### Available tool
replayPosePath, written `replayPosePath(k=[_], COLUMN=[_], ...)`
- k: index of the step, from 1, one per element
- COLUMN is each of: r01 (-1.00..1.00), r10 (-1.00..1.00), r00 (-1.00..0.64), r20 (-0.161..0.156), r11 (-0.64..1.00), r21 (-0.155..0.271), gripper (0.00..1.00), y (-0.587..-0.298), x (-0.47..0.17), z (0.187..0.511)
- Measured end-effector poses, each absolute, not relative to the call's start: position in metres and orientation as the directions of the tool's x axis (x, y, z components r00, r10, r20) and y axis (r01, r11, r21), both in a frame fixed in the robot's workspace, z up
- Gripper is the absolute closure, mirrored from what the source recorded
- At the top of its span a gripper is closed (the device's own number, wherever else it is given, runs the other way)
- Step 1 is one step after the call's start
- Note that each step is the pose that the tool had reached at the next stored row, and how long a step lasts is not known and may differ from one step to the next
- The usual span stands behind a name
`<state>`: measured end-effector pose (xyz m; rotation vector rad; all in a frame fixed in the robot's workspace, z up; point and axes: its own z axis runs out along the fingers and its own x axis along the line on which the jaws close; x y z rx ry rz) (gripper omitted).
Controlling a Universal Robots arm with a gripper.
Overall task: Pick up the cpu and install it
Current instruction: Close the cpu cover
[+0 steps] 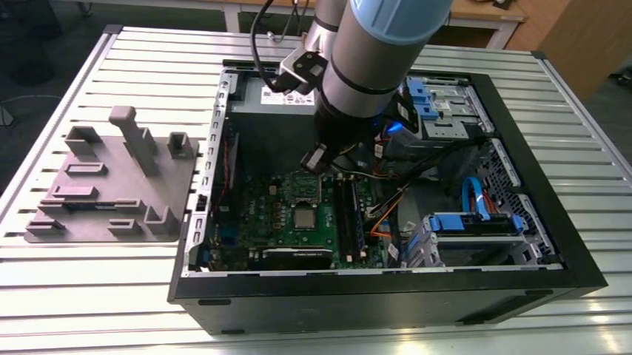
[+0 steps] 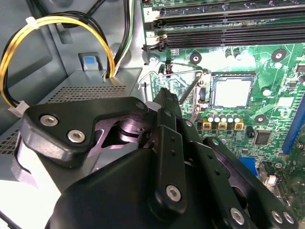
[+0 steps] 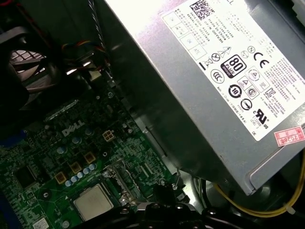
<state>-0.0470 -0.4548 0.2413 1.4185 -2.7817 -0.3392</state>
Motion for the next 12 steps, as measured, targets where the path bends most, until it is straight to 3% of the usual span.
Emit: replayPosePath(k=[12], r01=[-0.8], r10=[-0.801], r00=[-0.591], r20=[-0.097], r11=[0.568], r21=[0.192], gripper=[0.9], y=[-0.4584], x=[-0.0469], z=[0.2414])
